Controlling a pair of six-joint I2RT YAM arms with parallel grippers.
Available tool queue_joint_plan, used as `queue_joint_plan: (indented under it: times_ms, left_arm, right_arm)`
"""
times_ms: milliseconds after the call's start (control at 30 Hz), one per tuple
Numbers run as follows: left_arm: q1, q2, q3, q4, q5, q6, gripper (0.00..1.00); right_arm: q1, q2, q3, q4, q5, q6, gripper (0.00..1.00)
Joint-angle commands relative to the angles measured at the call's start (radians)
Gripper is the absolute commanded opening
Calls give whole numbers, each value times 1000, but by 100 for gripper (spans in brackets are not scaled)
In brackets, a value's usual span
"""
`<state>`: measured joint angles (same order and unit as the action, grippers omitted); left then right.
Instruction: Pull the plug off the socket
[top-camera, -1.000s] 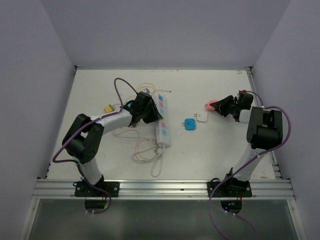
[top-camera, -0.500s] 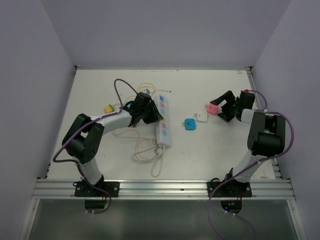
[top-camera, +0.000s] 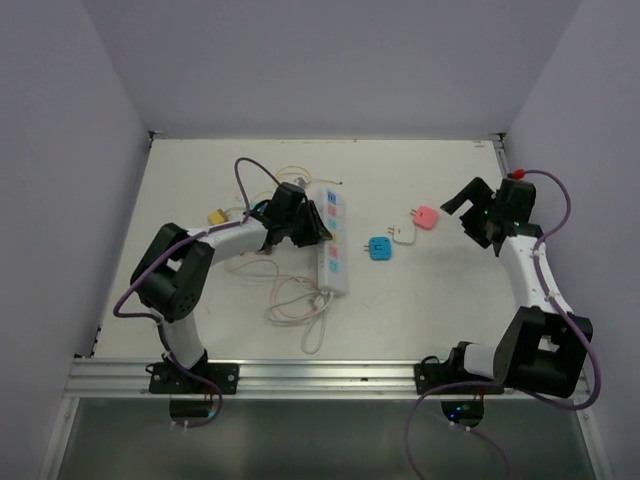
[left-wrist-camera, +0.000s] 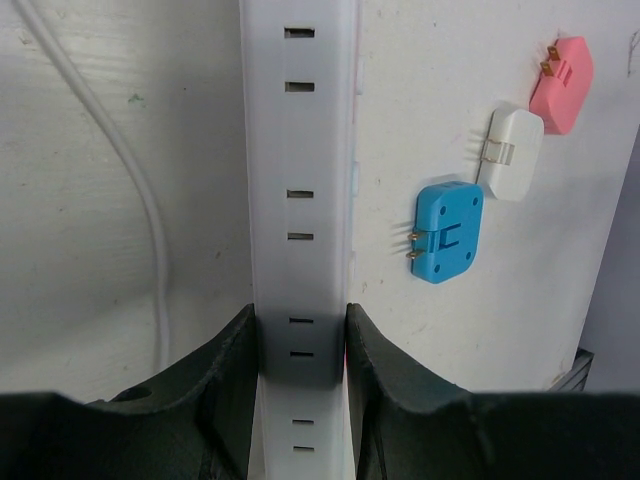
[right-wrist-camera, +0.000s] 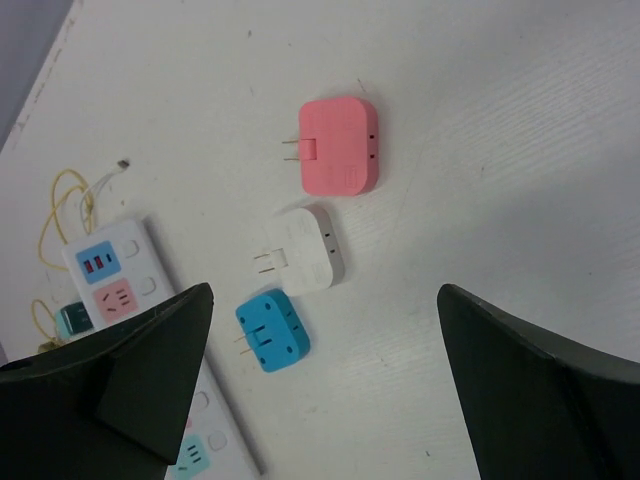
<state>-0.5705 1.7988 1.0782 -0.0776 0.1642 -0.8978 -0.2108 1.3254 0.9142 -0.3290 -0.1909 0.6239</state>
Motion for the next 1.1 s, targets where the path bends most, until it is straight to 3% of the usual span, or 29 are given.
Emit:
queue_joint_plan:
  times_ms: [0, 200, 233, 300, 333, 633, 800, 1067]
  left_arm:
    - [-12, 62, 34, -11, 31, 7, 14]
    - [-29, 134, 114, -33, 32, 8, 38]
    - [-29, 134, 111, -33, 28, 7, 48]
    - [-31, 126, 105, -39, 6, 10, 50]
    - [-31, 126, 98, -40, 0, 10, 58]
    - [-31, 36, 100, -109, -81, 56, 100]
    - [-31, -153, 169, -229, -222, 138, 99]
    - [-29, -521, 384, -467, -517, 381, 100]
  right_arm:
    - [-1, -95, 3, -58, -33, -23, 99]
    - [-2, -181, 18, -102, -110, -6, 99]
    - [-2, -192, 25, -119, -114, -9, 99]
    - [-2, -221, 31, -131, -117, -9, 99]
    - [-2, -229, 37, -137, -120, -3, 99]
    - [-2, -296, 139, -235, -107, -22, 99]
    - [-2, -321, 256, -358, -56, -88, 99]
    - [-1, -370, 600, -611, 105, -246, 99]
